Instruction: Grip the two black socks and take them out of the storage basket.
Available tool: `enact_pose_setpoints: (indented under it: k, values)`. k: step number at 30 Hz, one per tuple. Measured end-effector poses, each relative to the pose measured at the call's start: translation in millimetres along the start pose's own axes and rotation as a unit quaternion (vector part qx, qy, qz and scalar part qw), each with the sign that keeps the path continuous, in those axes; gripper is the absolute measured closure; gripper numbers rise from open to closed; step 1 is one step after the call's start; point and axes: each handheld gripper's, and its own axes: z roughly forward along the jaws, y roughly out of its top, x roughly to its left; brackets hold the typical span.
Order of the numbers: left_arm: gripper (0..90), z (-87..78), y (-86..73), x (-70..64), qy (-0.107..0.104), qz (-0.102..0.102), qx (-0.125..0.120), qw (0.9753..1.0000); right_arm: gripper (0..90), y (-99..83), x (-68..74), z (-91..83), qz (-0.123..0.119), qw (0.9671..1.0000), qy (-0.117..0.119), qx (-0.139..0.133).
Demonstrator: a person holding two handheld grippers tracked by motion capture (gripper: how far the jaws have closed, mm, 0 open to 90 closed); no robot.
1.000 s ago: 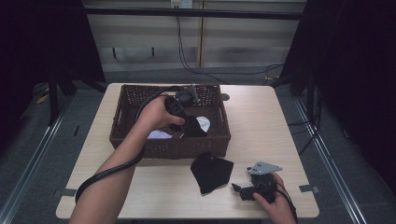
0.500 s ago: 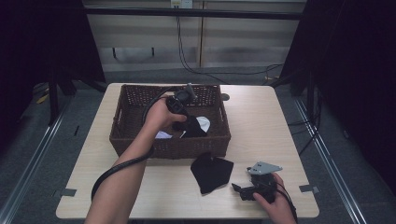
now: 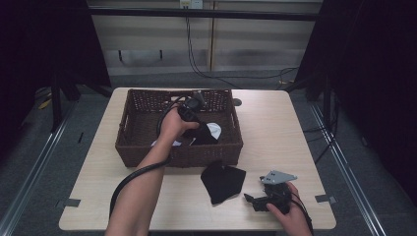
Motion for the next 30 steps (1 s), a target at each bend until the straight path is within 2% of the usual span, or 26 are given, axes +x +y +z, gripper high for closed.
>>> enact_pose_setpoints:
  k: [2, 14, 21, 25, 26, 27, 28, 30]
  values:
    - [40.3, 7.7, -0.1, 1.8, 0.001, 0.000, 0.003, 1.0000, 12.4, 0.0, -0.1, 0.0, -0.001, 1.0000, 0.000, 0.000]
    - [39.8, 27.6, -0.2, 10.7, 0.007, -0.017, -0.002, 0.9998, 12.4, 0.0, 0.1, 0.0, 0.000, 1.0000, 0.000, 0.000]
    - [42.1, 40.2, 2.2, 7.5, 0.005, -0.004, 0.013, 0.9999, 12.4, 0.0, -0.2, 0.2, -0.002, 1.0000, 0.001, -0.001]
    - [51.1, 43.2, 3.2, 5.9, 0.000, 0.001, 0.025, 0.9997, 12.4, 0.0, -0.2, 0.2, -0.002, 1.0000, 0.000, -0.001]
    - [56.2, 43.4, 3.7, 4.8, -0.004, 0.001, 0.029, 0.9996, 12.4, 0.0, -0.2, 0.2, -0.001, 1.0000, 0.001, -0.001]
    - [67.4, 43.8, 4.0, 4.5, -0.007, 0.003, 0.033, 0.9994, 12.4, 0.0, -0.1, 0.1, -0.001, 1.0000, 0.000, -0.001]
    - [67.4, 43.4, 4.2, 4.4, -0.011, 0.002, 0.037, 0.9992, 12.4, 0.0, -0.1, 0.1, -0.001, 1.0000, 0.000, -0.001]
    - [73.1, 41.9, 4.5, 4.3, -0.015, -0.005, 0.042, 0.9990, 12.4, 0.0, -0.1, 0.1, -0.001, 1.0000, 0.001, -0.001]
